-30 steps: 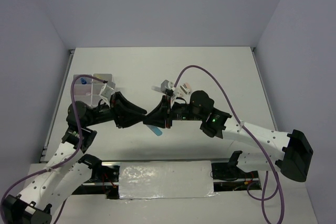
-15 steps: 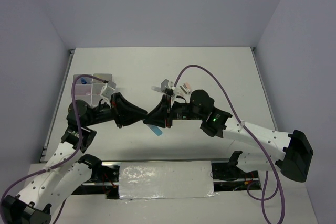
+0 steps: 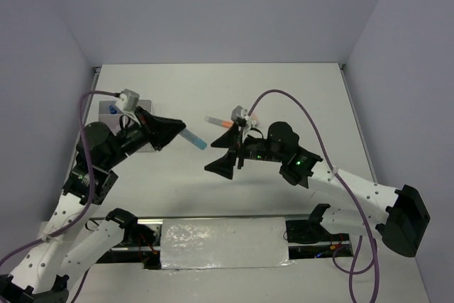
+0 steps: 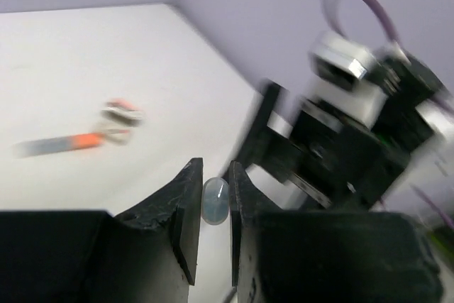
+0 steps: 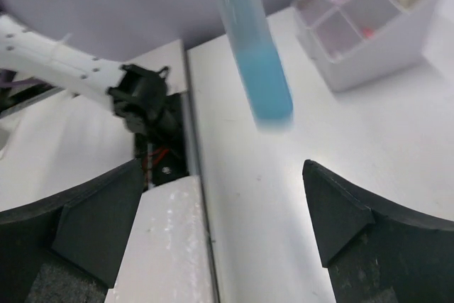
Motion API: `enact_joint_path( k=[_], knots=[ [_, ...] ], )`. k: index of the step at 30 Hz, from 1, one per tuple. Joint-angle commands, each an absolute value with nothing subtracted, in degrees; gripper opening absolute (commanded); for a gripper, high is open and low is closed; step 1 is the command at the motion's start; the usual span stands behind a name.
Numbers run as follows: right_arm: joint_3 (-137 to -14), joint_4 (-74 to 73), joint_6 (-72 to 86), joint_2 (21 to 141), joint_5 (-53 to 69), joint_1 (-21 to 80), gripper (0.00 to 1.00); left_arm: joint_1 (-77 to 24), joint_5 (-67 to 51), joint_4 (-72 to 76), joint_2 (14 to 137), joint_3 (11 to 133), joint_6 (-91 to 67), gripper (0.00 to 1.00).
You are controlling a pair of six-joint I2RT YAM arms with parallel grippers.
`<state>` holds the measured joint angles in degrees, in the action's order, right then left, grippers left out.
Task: Sort the stationery into containers
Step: Place the pen in the storage box.
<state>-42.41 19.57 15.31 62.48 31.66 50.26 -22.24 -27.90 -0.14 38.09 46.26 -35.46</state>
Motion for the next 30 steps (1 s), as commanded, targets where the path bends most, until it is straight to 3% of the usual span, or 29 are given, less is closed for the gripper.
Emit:
enact_joint_path(
  k=[1, 2, 3, 7, 12, 16, 30],
  knots=[
    [-39.47, 16.54, 13.11, 57.05, 24.75, 47.11, 1.00, -22.15, 1.95, -15.96, 40.86, 56.21, -30.76, 0.00],
    [-39.20, 14.70, 12.57, 56.00, 21.39, 46.67, 1.00, -22.15, 10.11, -23.83, 42.09, 57.99, -32.50, 0.00],
    [-39.11, 11.20, 12.13, 53.99, 18.31, 46.58, 1.00, -22.15, 26.90, -27.73, 45.23, 59.83, -34.61, 0.00],
    [-39.55, 5.46, 11.87, 51.33, 8.45, 46.41, 1.00, -17.59, 48.14, -36.99, 52.54, 66.17, -42.26, 0.00],
    [-38.42, 1.50, 11.16, 47.64, 7.82, 46.58, 1.00, -3.82, 52.03, -39.37, 62.65, 70.91, -47.89, 0.00],
    [-37.44, 0.44, 9.93, 44.30, 8.79, 46.50, 1.00, 1.65, 50.37, -35.17, 67.84, 70.93, -49.13, 0.00],
    [-40.78, -3.69, 7.91, 43.77, 14.33, 46.49, 1.00, 5.62, 51.43, -14.68, 71.19, 61.62, -50.44, 0.00]
  ],
)
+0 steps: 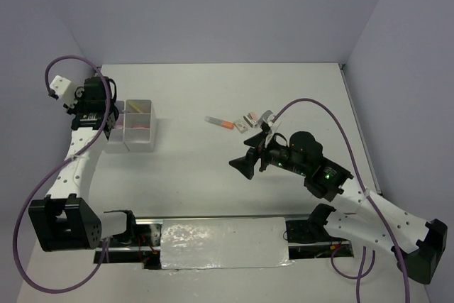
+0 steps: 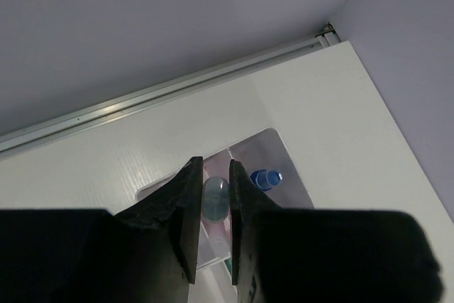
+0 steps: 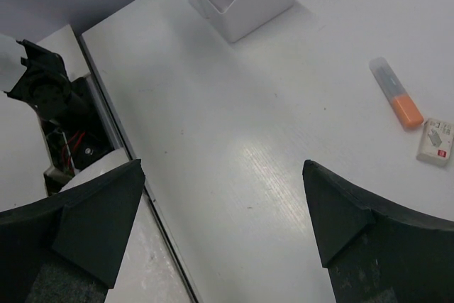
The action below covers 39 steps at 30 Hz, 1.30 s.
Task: Sort the stationery into containers
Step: Place the pen in the storage box, then pick up the pen from the center of the board.
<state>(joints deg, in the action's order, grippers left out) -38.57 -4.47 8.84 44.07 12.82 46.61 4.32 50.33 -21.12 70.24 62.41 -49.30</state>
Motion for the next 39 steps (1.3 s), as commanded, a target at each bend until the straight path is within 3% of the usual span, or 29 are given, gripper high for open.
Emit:
enact_joint_path(
  k=[1, 6, 9, 10, 14, 17, 21, 27, 31, 35, 39],
  knots=[
    [-40.78, -3.34, 8.08, 43.77, 14.50, 46.58, 1.00, 5.97, 50.46, -13.89, 71.63, 61.09, -50.45, 0.00],
    [-42.45, -4.48, 7.56, 44.73, 15.21, 46.49, 1.00, 7.82, 47.90, -14.32, 74.44, 59.77, -54.04, 0.16],
    [-43.50, -5.01, 6.94, 44.91, 15.29, 46.58, 1.00, 8.35, 45.90, -11.44, 74.18, 57.49, -53.44, 0.44],
    [-43.77, -4.92, 6.94, 45.00, 15.55, 46.50, 1.00, 8.87, 44.83, -10.56, 73.92, 56.96, -53.18, 0.65],
    [-43.59, -3.87, 7.21, 46.84, 16.44, 46.41, 1.00, 8.79, 43.42, -13.17, 73.13, 58.01, -53.88, 0.99],
    [-43.42, -2.64, 7.64, 49.56, 14.59, 46.15, 1.00, 8.88, 42.02, -14.06, 69.89, 58.54, -53.18, 0.99],
    [-48.23, -3.60, 6.78, 61.85, 14.85, 41.94, 1.00, 8.62, 38.16, -17.74, 62.50, 61.42, -50.46, 0.99],
    [-63.15, -10.96, -1.82, 85.40, 6.70, 37.10, 1.00, 8.61, 15.24, -25.12, 57.92, 68.81, -35.17, 0.99],
    [-75.04, -18.36, -10.80, 99.29, 4.04, 34.37, 0.98, 8.53, 0.46, -29.18, 56.26, 64.53, -24.20, 0.99],
    [-87.33, -25.73, -18.87, 110.54, 5.18, 34.28, 0.95, 8.61, -0.53, -26.46, 50.99, 54.17, -21.62, 0.99],
    [-96.48, -32.15, -21.70, 117.93, 6.93, 34.10, 0.88, 8.61, -0.35, -26.28, 47.12, 53.53, -22.50, 0.99]
  ],
)
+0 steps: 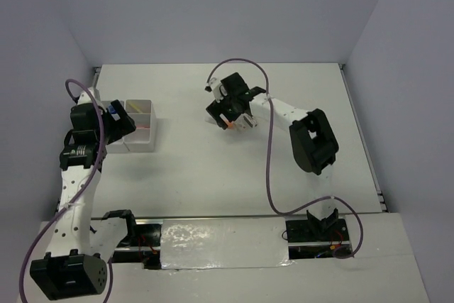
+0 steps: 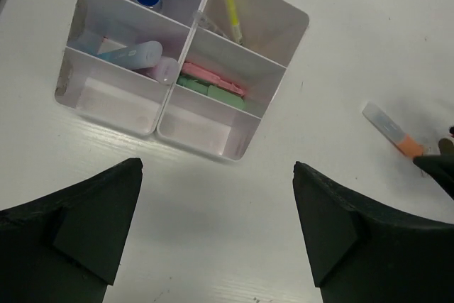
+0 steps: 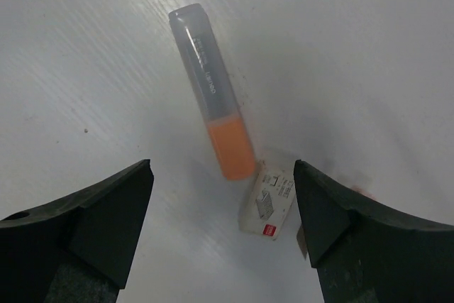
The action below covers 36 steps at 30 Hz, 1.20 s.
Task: Sort the stationery into containers
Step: Pick up the pen from the center of the board.
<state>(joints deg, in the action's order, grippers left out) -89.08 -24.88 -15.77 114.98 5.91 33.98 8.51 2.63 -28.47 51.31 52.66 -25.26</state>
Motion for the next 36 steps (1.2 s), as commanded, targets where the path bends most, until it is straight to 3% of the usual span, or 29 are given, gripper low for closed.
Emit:
enact_joint_path(
  k=[1, 7, 9, 10, 14, 18, 23, 27, 30, 36],
  knots=[
    [-98.24, -33.47, -21.97, 120.99, 7.29, 34.19, 0.86, 8.61, -0.26, -25.76, 46.41, 53.44, -22.67, 0.99],
    [-103.80, -37.62, -22.94, 128.40, 6.95, 34.10, 0.71, 8.70, -0.26, -25.93, 44.47, 52.73, -22.76, 0.99],
    [-103.97, -37.88, -23.20, 129.89, 7.38, 34.19, 0.61, 8.70, -0.35, -25.84, 44.65, 52.56, -22.76, 0.99],
    [-104.06, -38.40, -23.20, 130.16, 7.21, 34.19, 0.50, 8.61, -0.35, -25.84, 44.82, 52.56, -22.76, 0.99],
    [-101.96, -38.59, -22.33, 129.73, 8.35, 34.71, 0.31, 8.79, -0.26, -25.75, 44.74, 52.56, -22.85, 0.99],
    [-92.50, -31.67, -19.18, 123.33, 10.45, 36.12, 0.00, 8.88, -2.18, -25.14, 45.00, 52.30, -23.29, 0.99],
    [-78.60, -16.82, -9.08, 106.06, 22.84, 37.00, 0.00, 8.88, -20.44, -19.44, 47.10, 49.84, -28.46, 0.99],
    [-58.30, 11.43, 12.71, 90.55, 21.21, 43.56, 0.00, 8.79, -29.43, -10.21, 46.59, 43.78, -40.14, 0.99],
    [-54.40, 17.31, 17.40, 83.68, 12.43, 52.34, 0.00, 8.09, -31.98, -3.64, 45.27, 40.17, -51.20, 0.99],
    [-55.46, 20.39, 22.06, 81.74, 6.68, 56.86, 0.00, 2.73, -33.04, 1.67, 44.73, 40.51, -56.95, 0.99]
  ],
)
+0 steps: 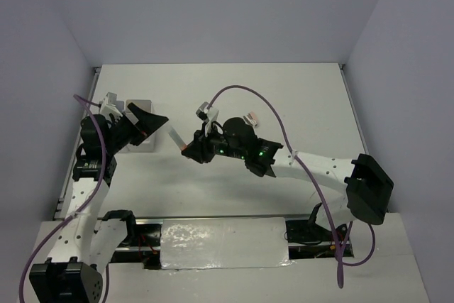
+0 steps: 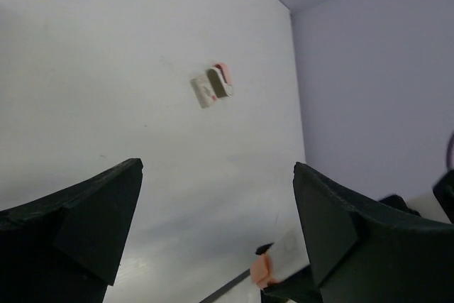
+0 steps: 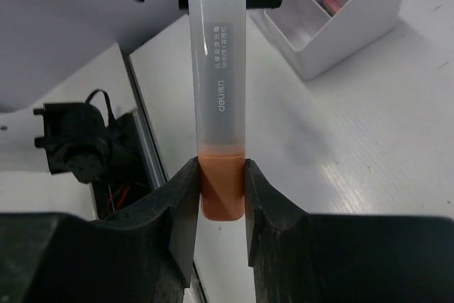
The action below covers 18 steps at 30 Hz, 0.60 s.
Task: Sort the stationery into containers
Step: Pick up the pen from the center of the board.
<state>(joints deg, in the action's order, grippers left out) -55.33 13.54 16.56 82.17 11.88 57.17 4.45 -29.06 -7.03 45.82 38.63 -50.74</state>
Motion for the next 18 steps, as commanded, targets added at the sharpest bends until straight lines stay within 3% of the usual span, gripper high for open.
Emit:
enact_joint_path(
  k=[1, 18],
  knots=[
    [-55.63, 20.74, 22.15, 81.22, 6.68, 57.13, 0.00, 2.38, -33.74, 2.02, 44.74, 40.69, -57.30, 0.99],
    [-64.15, 12.05, 18.81, 84.98, 0.09, 60.38, 0.00, 0.53, -32.70, 1.41, 45.61, 41.22, -56.16, 0.86]
  ],
)
